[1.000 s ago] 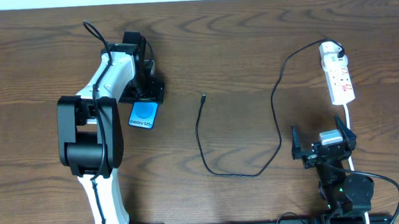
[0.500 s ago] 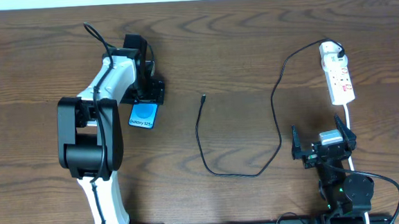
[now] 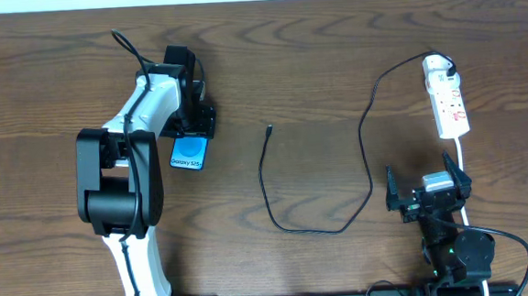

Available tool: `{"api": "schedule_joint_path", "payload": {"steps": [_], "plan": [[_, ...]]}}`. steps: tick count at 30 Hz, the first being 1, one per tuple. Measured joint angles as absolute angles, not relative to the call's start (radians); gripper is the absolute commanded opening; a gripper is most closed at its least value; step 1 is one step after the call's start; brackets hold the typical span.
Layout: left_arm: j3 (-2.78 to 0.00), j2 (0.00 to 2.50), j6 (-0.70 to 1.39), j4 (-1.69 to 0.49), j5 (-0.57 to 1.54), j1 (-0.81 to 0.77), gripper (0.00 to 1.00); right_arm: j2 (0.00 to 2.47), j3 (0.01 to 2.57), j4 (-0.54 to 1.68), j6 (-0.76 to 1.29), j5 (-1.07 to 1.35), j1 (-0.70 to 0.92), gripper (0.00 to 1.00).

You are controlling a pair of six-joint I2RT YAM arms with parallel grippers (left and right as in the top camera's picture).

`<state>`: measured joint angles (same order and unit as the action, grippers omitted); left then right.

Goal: Plug charger to phone and switch on socket
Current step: 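Lower the left gripper and grasp the blue phone by its top edge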

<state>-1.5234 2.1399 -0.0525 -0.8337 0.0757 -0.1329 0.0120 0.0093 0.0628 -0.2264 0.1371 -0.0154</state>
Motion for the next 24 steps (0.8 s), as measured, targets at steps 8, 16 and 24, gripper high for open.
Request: {"api": "schedule_joint_path", "payload": {"steps": [8,16,24], "plan": [[-1.526,2.139,-0.049,-0.873,0.076,-0.133,0.7,0.012,0.009,0.063,-0.226,0.137,-0.015,0.99],[-1.533,2.137,0.002,-0.912,0.084,-0.133,0.7,0.012,0.009,0.063,-0.226,0.137,-0.015,0.99],[-1.533,2.074,0.147,-0.898,0.109,-0.132,0.7,0.012,0.009,0.063,-0.226,0.138,-0.015,0.99]]}}
